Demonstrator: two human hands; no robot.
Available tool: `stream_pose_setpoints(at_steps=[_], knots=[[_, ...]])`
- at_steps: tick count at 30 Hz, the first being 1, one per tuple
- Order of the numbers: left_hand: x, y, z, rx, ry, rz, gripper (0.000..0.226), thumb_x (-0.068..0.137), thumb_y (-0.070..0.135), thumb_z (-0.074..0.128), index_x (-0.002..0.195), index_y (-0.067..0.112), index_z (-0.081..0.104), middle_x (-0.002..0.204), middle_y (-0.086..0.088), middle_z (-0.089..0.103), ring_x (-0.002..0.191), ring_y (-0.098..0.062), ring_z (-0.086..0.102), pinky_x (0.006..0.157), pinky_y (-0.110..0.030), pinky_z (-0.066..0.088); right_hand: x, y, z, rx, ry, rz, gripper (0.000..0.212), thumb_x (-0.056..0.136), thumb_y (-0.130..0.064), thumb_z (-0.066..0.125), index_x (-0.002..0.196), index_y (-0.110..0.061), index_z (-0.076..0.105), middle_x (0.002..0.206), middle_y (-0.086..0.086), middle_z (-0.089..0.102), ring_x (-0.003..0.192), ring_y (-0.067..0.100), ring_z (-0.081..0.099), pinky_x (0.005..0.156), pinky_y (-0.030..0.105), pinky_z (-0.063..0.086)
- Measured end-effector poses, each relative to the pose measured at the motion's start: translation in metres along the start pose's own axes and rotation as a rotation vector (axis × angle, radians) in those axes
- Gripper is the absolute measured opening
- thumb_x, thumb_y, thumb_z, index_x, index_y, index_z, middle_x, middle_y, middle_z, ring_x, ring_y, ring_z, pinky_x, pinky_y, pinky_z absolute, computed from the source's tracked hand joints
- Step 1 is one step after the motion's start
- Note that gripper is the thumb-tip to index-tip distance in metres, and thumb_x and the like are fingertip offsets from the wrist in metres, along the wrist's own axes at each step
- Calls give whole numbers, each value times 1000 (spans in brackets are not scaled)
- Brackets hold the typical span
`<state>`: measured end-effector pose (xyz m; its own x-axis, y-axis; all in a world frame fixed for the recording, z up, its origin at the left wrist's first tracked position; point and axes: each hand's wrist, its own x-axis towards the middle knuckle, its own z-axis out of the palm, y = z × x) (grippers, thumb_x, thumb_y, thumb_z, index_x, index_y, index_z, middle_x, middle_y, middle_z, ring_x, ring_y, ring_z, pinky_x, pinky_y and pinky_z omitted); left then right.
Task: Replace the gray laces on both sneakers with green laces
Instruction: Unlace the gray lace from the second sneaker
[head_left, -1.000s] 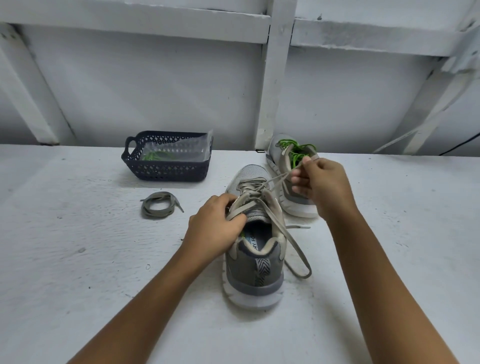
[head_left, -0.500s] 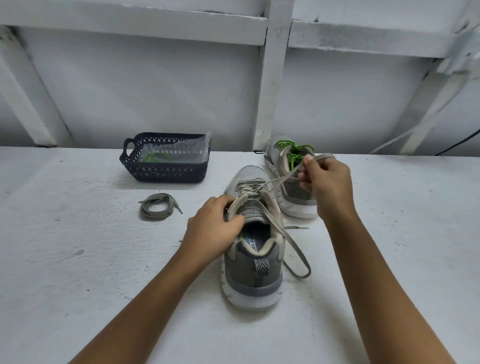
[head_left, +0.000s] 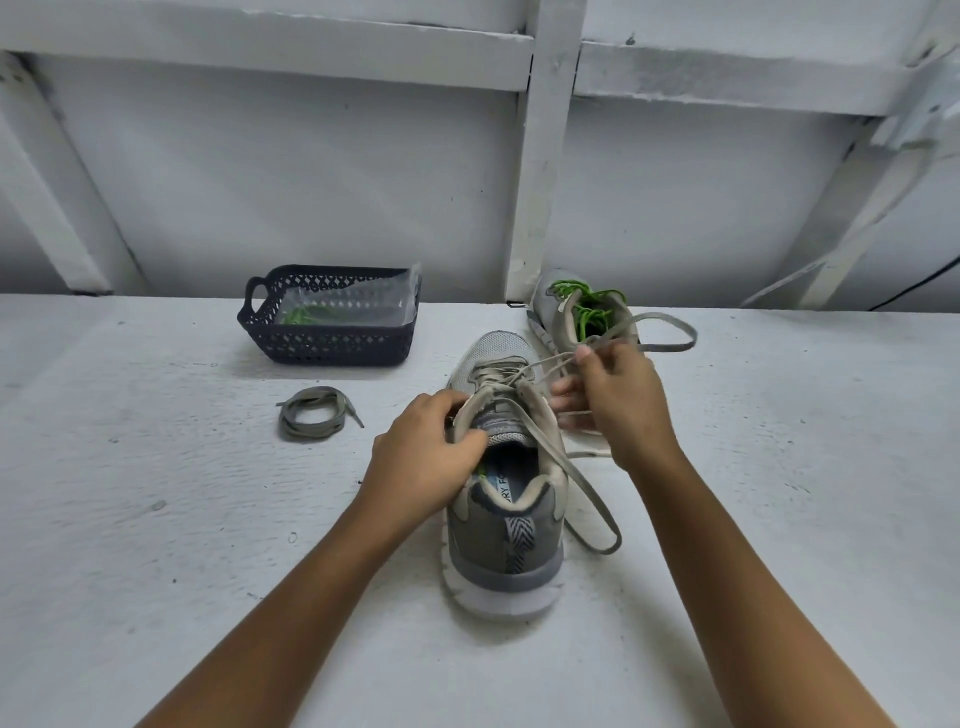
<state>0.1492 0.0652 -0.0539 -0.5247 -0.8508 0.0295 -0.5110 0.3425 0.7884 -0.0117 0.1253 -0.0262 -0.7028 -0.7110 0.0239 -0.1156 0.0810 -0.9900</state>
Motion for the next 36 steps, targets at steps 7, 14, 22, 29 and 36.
stream_pose_setpoints(at_steps=[7,14,22,29,36], knots=[[0,-1,1,-15,-4,38,59,70,50,44,126,33,52,118,8,58,111,-12,54,101,-42,40,-17,5,-7,-84,24,-1,49,100,-39,39,64,-8,53,53,5,58,40,11,53,41,22,45],[11,0,-3,-16,22,169,34,91,42,54,117,24,65,111,4,58,106,-9,54,97,-27,39,-37,31,-1,-178,-77,-234,12,93,-26,55,90,-17,63,83,-6,65,75,-2,57,66,8,42],[39,10,-19,-307,-163,62,13,88,11,63,77,18,65,75,5,62,63,3,52,62,-11,41,-40,35,-1,-137,-93,-250,5,89,-23,60,89,-19,63,85,-8,65,80,-2,59,69,10,45],[66,15,-23,-410,-370,-133,24,94,6,49,73,12,58,66,0,52,61,-9,46,63,-23,38,-36,32,-3,-145,-121,-231,8,88,-22,62,88,-15,64,76,-8,63,70,-5,56,62,7,41],[84,24,-26,-214,-351,-46,31,95,8,47,65,15,53,57,3,51,47,-3,42,48,-20,27,-34,34,-4,-135,-131,-224,7,89,-22,62,87,-16,64,75,-8,63,67,-6,54,61,7,41]])
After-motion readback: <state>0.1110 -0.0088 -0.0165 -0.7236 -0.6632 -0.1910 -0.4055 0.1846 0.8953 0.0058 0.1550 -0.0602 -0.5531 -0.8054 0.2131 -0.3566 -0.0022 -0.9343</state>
